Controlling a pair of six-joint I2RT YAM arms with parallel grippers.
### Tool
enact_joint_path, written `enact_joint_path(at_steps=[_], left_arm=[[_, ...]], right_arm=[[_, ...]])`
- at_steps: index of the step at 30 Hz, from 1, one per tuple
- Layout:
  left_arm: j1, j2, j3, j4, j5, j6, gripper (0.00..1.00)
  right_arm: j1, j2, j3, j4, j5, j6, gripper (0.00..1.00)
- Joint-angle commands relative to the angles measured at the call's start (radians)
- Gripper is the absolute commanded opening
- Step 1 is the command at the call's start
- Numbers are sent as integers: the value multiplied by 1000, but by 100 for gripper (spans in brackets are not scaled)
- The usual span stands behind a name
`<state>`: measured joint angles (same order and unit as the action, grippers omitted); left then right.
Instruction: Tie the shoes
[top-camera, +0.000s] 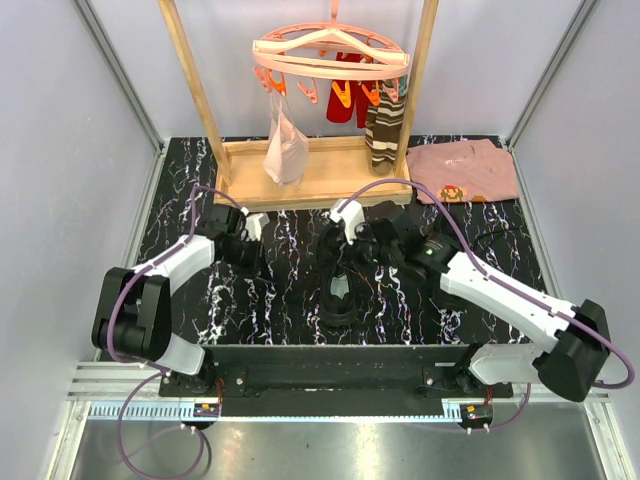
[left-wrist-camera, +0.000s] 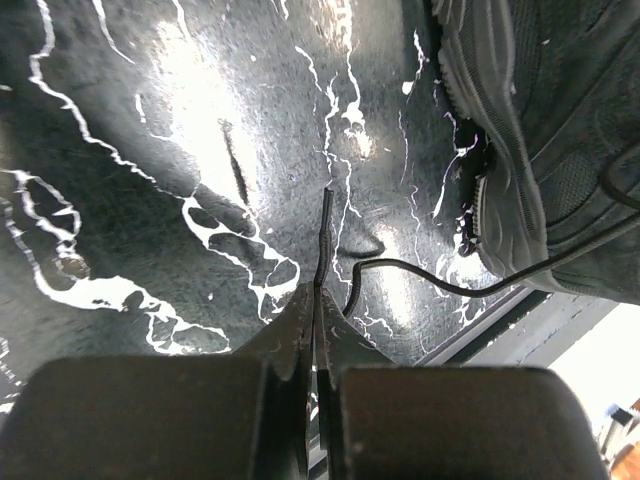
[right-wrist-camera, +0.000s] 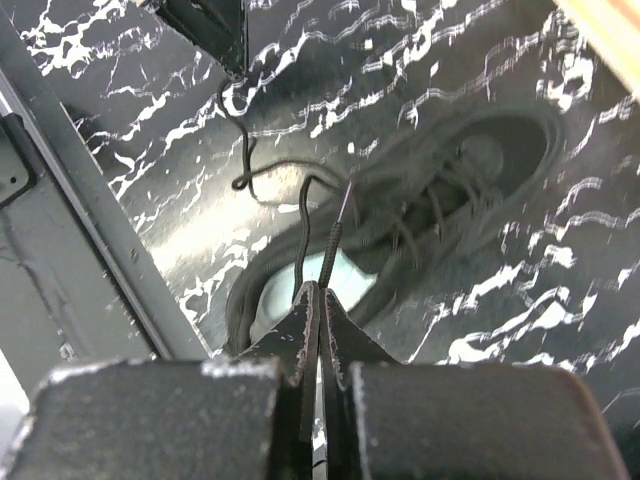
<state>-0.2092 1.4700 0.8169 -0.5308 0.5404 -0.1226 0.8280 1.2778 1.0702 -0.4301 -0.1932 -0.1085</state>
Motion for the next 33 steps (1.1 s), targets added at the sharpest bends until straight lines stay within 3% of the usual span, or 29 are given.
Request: enact_joint_path(at_steps=[1, 15, 33], left_arm=[[-36, 23, 51, 9, 24, 12, 0], [-76, 49, 25, 72, -2, -28, 0], [-76, 59, 18, 97, 3, -35, 0]], right_arm=[[-12, -75, -41, -33, 15, 90, 0], [-43, -29, -99, -9, 38, 155, 0], [-50, 75, -7, -7, 64, 164, 0]])
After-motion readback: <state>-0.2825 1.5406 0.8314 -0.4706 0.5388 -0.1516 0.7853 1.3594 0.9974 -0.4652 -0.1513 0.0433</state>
